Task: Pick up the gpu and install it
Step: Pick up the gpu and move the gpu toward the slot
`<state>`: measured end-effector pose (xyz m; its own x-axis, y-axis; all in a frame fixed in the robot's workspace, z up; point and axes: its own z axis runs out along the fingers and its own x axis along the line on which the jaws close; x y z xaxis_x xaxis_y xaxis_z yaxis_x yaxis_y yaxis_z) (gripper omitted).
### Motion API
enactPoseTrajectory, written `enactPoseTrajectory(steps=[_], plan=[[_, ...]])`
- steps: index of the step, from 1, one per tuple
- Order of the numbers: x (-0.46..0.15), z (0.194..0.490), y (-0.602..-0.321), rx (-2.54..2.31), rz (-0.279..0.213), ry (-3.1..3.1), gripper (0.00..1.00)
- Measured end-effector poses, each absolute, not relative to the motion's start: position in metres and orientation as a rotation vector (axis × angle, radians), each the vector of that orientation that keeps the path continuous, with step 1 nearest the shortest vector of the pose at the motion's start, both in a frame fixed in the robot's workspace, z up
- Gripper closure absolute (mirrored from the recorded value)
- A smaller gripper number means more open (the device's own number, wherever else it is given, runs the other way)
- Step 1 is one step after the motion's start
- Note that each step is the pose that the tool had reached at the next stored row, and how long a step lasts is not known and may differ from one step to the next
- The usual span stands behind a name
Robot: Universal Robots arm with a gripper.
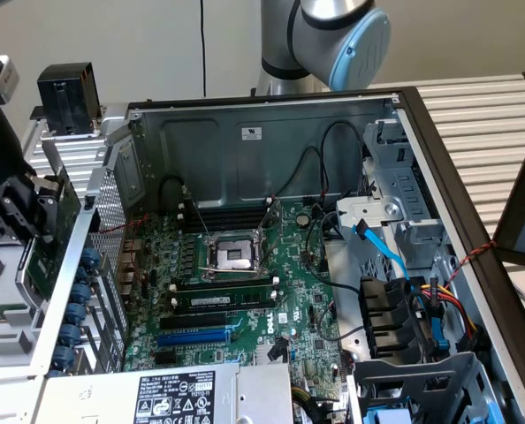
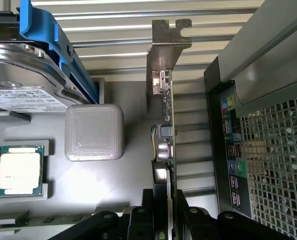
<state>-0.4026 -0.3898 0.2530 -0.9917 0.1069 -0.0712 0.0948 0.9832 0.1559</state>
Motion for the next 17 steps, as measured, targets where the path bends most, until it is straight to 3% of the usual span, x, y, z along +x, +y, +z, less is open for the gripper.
enactPoseTrajectory(steps=[17], plan=[[-0.405,0.285,-0.392,0.156,0.259,3.063,0.72]])
